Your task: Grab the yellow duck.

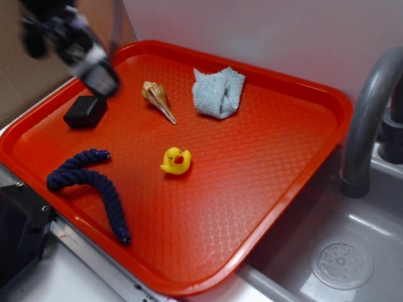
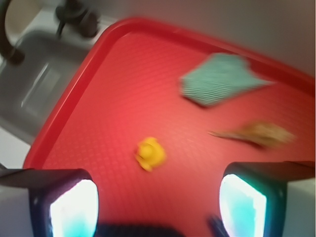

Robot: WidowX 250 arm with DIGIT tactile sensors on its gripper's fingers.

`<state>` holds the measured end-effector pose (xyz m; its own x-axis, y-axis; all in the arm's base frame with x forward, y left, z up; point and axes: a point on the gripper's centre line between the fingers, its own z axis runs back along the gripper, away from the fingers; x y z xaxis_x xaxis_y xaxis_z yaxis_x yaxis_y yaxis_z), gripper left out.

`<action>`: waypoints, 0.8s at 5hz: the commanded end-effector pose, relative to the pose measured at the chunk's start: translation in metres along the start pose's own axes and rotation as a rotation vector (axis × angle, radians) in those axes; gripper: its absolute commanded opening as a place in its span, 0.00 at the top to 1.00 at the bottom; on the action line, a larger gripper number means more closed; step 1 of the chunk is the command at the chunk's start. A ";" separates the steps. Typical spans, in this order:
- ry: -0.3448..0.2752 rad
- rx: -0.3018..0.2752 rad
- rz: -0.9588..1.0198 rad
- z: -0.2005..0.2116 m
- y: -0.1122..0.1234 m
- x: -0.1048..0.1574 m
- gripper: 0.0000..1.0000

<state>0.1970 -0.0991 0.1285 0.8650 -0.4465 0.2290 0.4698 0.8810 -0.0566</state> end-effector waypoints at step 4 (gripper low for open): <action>0.203 0.048 -0.126 -0.097 0.010 -0.010 0.00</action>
<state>0.2112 -0.1019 0.0275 0.8158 -0.5783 0.0076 0.5783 0.8158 0.0013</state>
